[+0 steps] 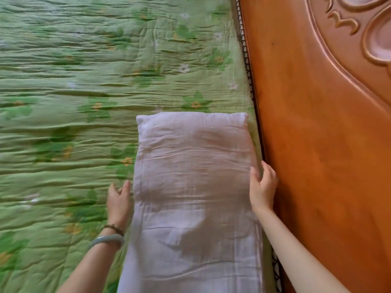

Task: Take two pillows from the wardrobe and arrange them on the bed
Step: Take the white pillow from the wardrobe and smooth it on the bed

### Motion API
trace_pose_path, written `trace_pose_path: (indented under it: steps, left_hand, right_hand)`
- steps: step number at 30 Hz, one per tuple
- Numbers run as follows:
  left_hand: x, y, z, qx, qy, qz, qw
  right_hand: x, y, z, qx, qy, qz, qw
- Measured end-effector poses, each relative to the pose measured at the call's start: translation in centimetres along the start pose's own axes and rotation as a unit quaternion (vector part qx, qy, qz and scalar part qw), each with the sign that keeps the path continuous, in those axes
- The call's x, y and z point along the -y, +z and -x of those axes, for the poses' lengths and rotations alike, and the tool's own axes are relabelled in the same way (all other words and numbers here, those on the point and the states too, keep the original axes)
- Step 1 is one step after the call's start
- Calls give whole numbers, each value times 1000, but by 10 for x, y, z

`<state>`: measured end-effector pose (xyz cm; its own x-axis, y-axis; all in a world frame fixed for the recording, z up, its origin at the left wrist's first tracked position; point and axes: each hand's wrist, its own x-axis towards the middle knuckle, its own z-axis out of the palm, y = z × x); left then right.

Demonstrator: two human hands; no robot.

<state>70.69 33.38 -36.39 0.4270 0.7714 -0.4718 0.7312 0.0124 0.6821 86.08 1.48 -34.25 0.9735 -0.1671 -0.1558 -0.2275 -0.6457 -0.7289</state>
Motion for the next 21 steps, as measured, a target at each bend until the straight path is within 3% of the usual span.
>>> trace_pose_path:
  steps: [2, 4, 6, 9, 12, 15, 18, 21]
  left_hand:
    - [7, -1, -3, 19, -47, 68, 996]
    - [7, 5, -4, 53, -31, 75, 995]
    - [7, 11, -8, 66, -13, 83, 994]
    - [4, 8, -25, 2, 20, 60, 998]
    - [4, 5, -28, -28, 18, 59, 998]
    - [16, 5, -5, 34, -65, 142, 987]
    - [40, -4, 31, 98, -50, 44, 993]
    - [60, -9, 62, 131, -35, 38, 990]
  right_hand:
    - [-12, -5, 0, -3, 157, -55, 986]
    - [-20, -4, -2, 40, 225, -94, 969]
    - [-23, -2, -7, 61, 209, -90, 972]
    - [-26, -2, -21, -5, 177, -78, 981]
    - [-25, 2, -29, -9, 167, -57, 984]
    - [-30, 2, -14, 38, 204, -133, 969]
    - [-53, -13, 19, 108, 244, -247, 932]
    - [-74, -28, 55, 171, 224, -191, 940]
